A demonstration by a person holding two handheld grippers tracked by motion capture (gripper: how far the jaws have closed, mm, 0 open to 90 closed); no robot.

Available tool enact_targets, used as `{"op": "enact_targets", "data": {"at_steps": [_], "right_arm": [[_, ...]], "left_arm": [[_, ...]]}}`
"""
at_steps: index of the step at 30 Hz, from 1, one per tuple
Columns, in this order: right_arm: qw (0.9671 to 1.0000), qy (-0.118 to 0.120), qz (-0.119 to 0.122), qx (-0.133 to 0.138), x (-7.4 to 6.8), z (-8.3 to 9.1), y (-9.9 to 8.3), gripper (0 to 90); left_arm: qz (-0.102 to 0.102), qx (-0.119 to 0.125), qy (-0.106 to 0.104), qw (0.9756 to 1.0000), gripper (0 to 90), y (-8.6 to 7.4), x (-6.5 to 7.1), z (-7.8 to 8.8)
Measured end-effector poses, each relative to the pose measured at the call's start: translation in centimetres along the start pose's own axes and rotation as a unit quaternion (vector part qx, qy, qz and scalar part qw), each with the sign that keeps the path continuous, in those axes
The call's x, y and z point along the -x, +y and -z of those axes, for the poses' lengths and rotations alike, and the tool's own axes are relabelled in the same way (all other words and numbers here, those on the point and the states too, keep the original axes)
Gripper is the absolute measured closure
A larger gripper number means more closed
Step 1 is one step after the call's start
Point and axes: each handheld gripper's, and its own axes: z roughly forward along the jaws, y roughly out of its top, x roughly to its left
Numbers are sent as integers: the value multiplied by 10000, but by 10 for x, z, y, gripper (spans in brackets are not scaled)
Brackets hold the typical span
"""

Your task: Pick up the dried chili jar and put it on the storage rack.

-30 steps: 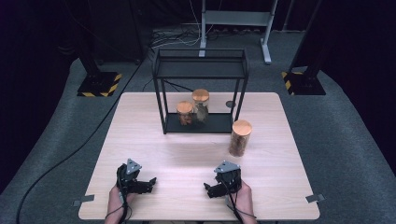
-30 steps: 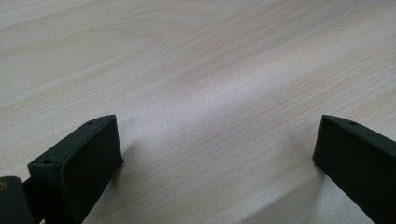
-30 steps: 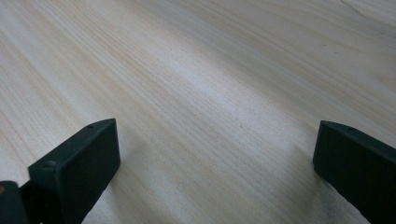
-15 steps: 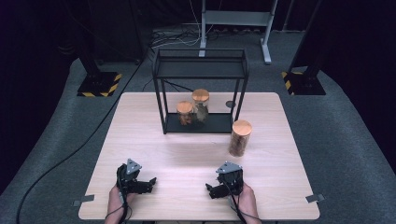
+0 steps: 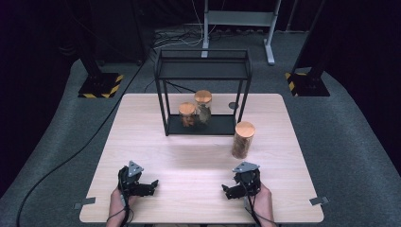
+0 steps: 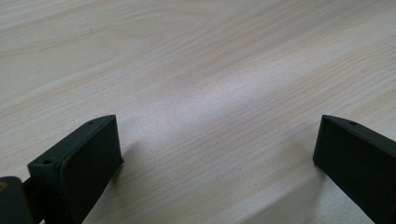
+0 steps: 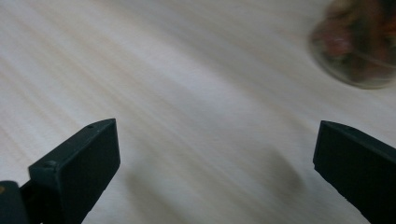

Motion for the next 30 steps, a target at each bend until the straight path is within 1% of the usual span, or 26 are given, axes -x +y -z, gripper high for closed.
{"op": "enact_targets", "data": {"at_steps": [1, 2, 3, 4, 5, 8, 11, 13, 14, 19, 20, 23, 26, 30], "right_arm": [[9999, -114, -53, 84, 5, 4, 2, 0], [9997, -171, -90, 156, 9, 7, 3, 0], [9997, -171, -90, 156, 9, 7, 3, 0], [9986, -306, -217, 365, 19, 15, 8, 5], [9981, -364, -238, 439, 23, 18, 10, 5], [9970, -484, -282, 534, 33, 23, 20, 5], [9960, -604, -268, 599, 44, 27, 33, 5], [9955, -599, -311, 670, 50, 29, 40, 4], [9955, -599, -311, 670, 50, 29, 40, 4], [9935, -622, -356, 883, 60, 29, 56, 5], [9921, -639, -438, 983, 64, 28, 62, 5], [9910, -641, -481, 1071, 68, 26, 71, 3], [9909, -635, -481, 1082, 69, 24, 75, 3], [9907, -651, -470, 1096, 72, 19, 87, 4]], "left_arm": [[0, 0, 0, 10000, 4, 0, 0, 0], [-1, 0, 1, 10000, 4, 0, 0, 0], [-1, 0, 1, 10000, 4, 0, 0, 0], [-1, 0, 0, 10000, 4, 0, 0, 0], [-1, 0, 1, 10000, 4, 0, 0, 0], [6, 3, -2, 10000, 4, 0, 0, 0], [4, 2, -2, 10000, 4, 0, 0, 0], [7, 3, -2, 10000, 4, 0, 0, 0], [5, 3, -2, 10000, 4, 0, 0, 0], [5, 2, -4, 10000, 4, 0, 0, 0], [5, 2, -4, 10000, 4, 0, 0, 0], [7, 1, -6, 10000, 4, 0, 0, 0], [6, 1, -7, 10000, 4, 0, 0, 0], [6, -3, -11, 10000, 4, 0, 0, 0]]}}
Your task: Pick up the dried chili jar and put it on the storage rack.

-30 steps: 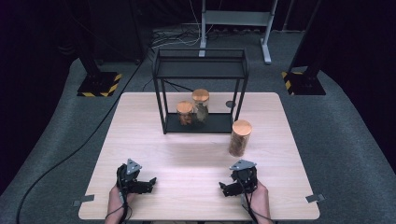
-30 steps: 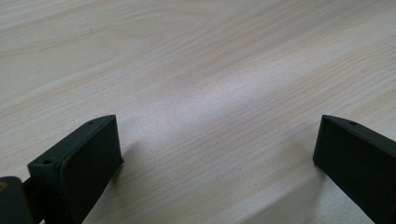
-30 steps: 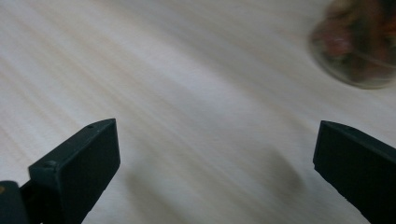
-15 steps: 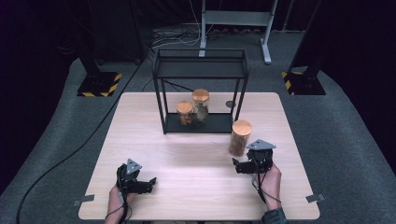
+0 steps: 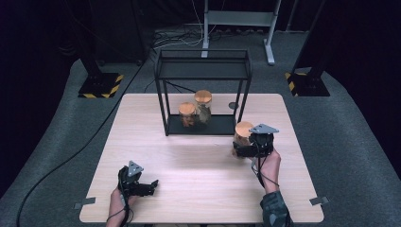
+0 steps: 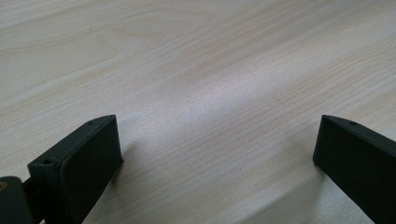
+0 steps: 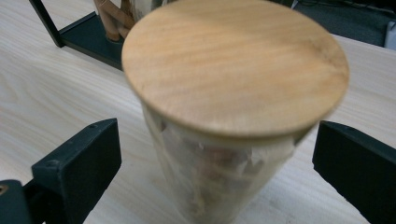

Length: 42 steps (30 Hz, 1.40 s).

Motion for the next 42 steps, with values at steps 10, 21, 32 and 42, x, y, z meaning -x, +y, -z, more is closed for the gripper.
{"op": "enact_targets", "data": {"at_steps": [10, 21, 32, 42], "right_arm": [[9999, -36, -31, 123, 1, -11, 10, 2], [9991, -16, -46, 427, 0, -8, 5, 242], [9991, -42, -14, 414, -2, -5, 7, 245], [9986, -48, 84, 528, -7, 4, 15, 245]], "left_arm": [[2, -3, -4, 10000, 5, 0, 0, 0], [3, -3, -8, 10000, 5, 0, 0, 0], [2, -6, -9, 10000, 5, 0, 0, 0], [5, -1, -5, 10000, 5, 0, 0, 0]]}}
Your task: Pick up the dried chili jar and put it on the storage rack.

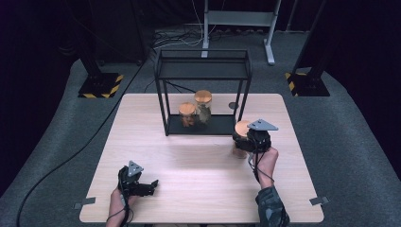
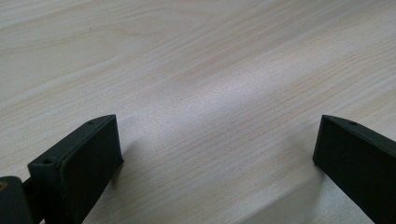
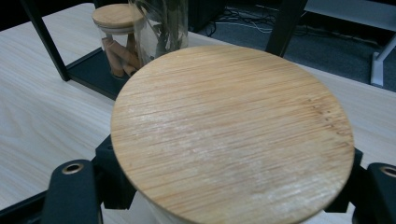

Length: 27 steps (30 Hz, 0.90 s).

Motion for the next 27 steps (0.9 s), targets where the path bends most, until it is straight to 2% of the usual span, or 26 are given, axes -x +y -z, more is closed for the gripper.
{"op": "enact_targets", "data": {"at_steps": [13, 27], "right_arm": [[9999, 70, 149, 9, -8, -1, 13, 245], [9995, 162, 270, -37, -17, -10, 23, 245]], "left_arm": [[5, 12, 7, 10000, 5, 0, 0, 0], [4, 8, 3, 10000, 5, 0, 0, 0]]}}
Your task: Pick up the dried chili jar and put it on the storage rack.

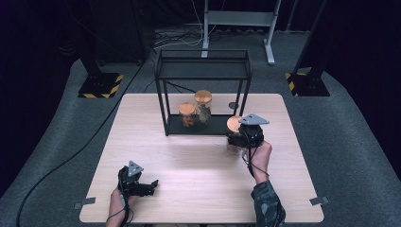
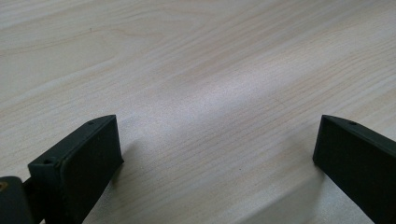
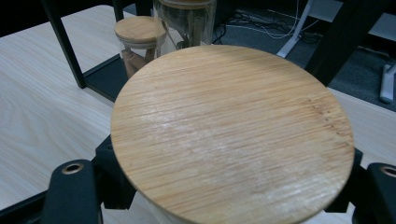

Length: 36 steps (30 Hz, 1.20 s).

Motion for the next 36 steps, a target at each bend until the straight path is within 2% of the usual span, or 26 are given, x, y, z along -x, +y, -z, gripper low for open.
{"op": "enact_targets", "data": {"at_steps": [18, 36], "right_arm": [[9999, 74, 122, 44, -8, -8, 14, 246], [9999, 69, 132, 48, -9, -20, 22, 246]], "left_arm": [[-1, -4, -1, 10000, 5, 0, 0, 0], [-13, -6, 1, 10000, 5, 0, 0, 0]]}}
